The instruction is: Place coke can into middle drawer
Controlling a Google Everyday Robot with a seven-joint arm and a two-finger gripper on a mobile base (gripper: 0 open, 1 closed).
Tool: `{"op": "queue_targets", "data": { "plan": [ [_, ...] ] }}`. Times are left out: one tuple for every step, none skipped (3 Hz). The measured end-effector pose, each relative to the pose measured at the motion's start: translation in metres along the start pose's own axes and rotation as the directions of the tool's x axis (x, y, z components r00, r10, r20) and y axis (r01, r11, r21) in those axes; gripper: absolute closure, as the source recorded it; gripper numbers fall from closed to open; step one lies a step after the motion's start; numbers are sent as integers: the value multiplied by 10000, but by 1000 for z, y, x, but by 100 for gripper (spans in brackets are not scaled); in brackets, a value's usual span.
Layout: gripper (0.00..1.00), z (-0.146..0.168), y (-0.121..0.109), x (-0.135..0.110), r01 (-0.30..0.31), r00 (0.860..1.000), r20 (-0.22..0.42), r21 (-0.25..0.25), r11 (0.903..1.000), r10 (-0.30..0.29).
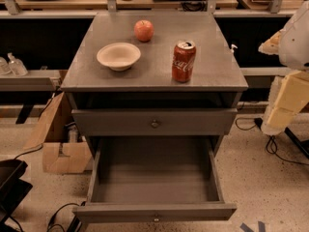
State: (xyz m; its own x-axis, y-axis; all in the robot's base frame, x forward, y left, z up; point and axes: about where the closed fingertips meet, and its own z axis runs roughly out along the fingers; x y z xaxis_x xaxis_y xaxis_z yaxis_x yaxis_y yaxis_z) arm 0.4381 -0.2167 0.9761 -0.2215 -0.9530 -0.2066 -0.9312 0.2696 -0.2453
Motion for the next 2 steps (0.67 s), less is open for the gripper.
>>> {"op": "queue_targets", "data": {
  "plan": [
    [0, 0, 0, 0, 0, 10000, 0, 0, 10000, 0],
    [0, -2, -2, 0, -46, 9999, 113, 64, 10000, 45]
  ]
}}
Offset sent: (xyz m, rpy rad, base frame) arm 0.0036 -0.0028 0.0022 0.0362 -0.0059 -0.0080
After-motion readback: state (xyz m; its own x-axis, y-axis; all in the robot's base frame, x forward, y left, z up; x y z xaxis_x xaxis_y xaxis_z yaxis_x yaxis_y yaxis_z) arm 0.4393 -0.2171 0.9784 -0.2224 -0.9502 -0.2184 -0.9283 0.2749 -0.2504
